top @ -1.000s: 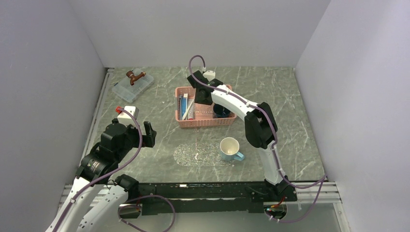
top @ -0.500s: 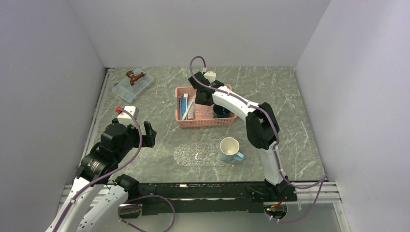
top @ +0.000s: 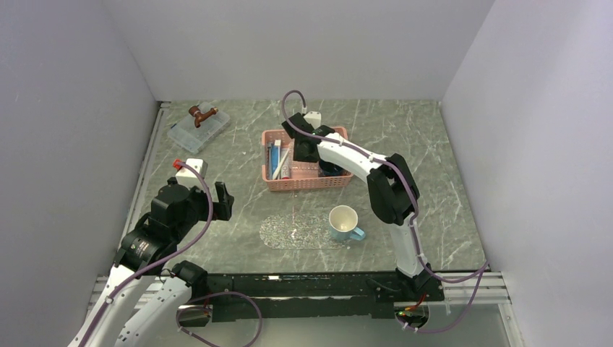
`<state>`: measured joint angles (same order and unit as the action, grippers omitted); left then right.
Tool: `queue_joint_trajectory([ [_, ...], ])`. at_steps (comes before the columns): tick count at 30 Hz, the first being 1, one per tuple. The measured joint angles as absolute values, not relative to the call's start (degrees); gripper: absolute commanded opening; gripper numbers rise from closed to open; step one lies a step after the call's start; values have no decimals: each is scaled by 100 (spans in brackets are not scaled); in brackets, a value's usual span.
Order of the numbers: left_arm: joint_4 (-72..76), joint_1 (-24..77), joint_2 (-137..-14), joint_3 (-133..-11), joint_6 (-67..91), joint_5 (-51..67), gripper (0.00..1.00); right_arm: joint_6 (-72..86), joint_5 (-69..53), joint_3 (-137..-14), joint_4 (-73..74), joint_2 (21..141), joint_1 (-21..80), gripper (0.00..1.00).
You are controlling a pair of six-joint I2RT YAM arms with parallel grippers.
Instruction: Prepare toiletry sets of a toothbrush and toothpaste on the tray
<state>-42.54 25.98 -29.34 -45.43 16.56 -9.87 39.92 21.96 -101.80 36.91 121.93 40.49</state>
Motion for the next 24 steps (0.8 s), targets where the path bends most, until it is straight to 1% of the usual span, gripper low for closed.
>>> queue_joint_trajectory([
  [8,-4254,2598,-2934,-4543,1656,-987,100,3920,2198,-10147,3618,12186,4088,21],
  [11,-4254,2598,-2934,-4543,1656,-989,99,3905,2200,-10147,3607,12186,4088,10],
  [15,-4254,2598,-2934,-4543,1656,-989,99,3876,2202,-10147,3610,12186,4088,0],
  [24,-4254,2598,-2934,-4543,1656,-989,99,3743,2246,-10175,3632,12175,4093,0],
])
